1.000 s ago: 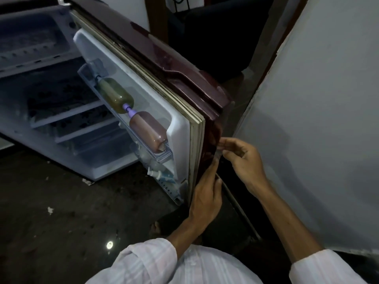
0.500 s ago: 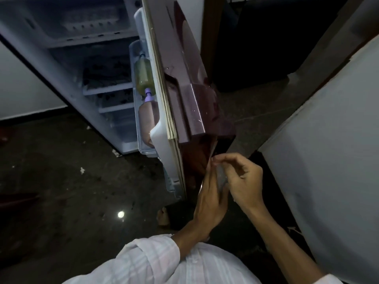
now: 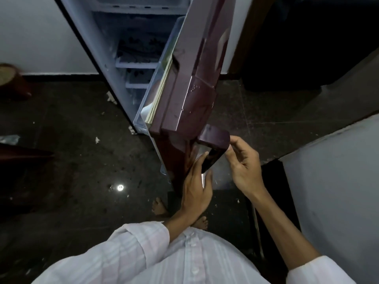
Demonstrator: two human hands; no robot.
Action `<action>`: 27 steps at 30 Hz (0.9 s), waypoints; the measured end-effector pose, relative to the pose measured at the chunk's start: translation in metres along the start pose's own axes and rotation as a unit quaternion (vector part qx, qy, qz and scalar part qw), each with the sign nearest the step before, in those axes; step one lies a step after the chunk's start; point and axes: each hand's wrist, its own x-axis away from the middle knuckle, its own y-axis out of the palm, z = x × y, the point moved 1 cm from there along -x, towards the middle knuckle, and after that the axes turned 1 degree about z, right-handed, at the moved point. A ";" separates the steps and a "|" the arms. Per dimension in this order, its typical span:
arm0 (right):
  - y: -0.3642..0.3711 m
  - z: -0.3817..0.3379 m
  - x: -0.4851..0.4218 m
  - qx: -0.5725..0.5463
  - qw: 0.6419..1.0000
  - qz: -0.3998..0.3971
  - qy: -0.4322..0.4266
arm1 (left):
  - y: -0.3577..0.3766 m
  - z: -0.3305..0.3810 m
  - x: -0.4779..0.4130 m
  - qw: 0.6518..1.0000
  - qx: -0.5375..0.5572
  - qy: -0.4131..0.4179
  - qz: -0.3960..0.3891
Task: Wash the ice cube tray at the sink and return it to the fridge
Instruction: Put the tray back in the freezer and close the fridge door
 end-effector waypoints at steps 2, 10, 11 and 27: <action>0.015 -0.001 -0.007 -0.003 0.999 -0.037 0.004 | -0.014 -0.006 -0.005 0.999 0.004 -0.018 0.028; 0.083 -0.010 -0.037 -0.028 0.990 -0.138 0.033 | -0.072 -0.040 -0.030 0.991 -0.013 -0.001 0.131; 0.092 -0.011 -0.042 -0.027 0.988 -0.147 0.030 | -0.080 -0.045 -0.033 0.990 -0.013 -0.002 0.143; 0.251 -0.026 -0.132 -0.072 0.974 -0.215 0.027 | -0.217 -0.104 -0.127 0.988 -0.010 -0.021 0.152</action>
